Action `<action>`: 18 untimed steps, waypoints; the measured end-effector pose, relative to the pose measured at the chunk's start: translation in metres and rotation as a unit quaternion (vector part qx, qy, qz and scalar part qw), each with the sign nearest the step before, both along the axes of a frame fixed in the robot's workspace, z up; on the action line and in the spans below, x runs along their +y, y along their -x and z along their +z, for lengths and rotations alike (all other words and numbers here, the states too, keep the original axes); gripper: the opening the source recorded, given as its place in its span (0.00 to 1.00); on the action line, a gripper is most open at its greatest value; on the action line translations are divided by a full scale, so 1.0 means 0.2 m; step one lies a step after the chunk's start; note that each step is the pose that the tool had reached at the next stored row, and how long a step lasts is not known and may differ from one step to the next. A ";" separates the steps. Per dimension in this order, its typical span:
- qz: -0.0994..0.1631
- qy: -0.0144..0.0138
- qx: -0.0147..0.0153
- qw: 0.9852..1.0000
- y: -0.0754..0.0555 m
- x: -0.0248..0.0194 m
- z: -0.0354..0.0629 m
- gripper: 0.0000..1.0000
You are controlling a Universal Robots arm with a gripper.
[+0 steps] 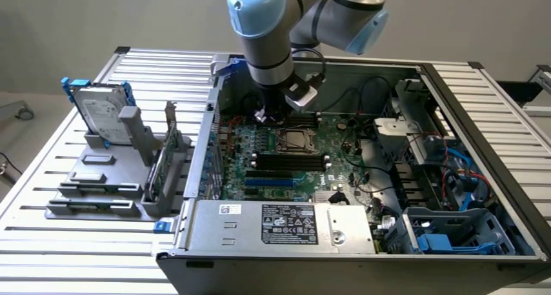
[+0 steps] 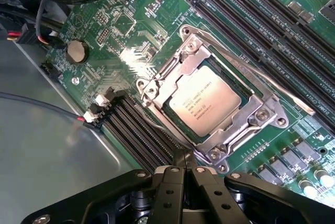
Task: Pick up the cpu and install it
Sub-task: 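Install the first cpu locking lever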
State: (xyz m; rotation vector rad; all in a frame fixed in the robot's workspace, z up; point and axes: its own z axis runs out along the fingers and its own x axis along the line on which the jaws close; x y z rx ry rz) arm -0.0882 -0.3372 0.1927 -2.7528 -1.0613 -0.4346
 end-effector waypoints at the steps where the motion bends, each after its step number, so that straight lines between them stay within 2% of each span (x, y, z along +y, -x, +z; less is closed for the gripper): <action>1: 0.000 0.000 0.000 1.000 0.00 0.000 0.000 0.11; 18: 0.000 0.000 0.000 1.000 -0.06 0.001 -0.006 0.11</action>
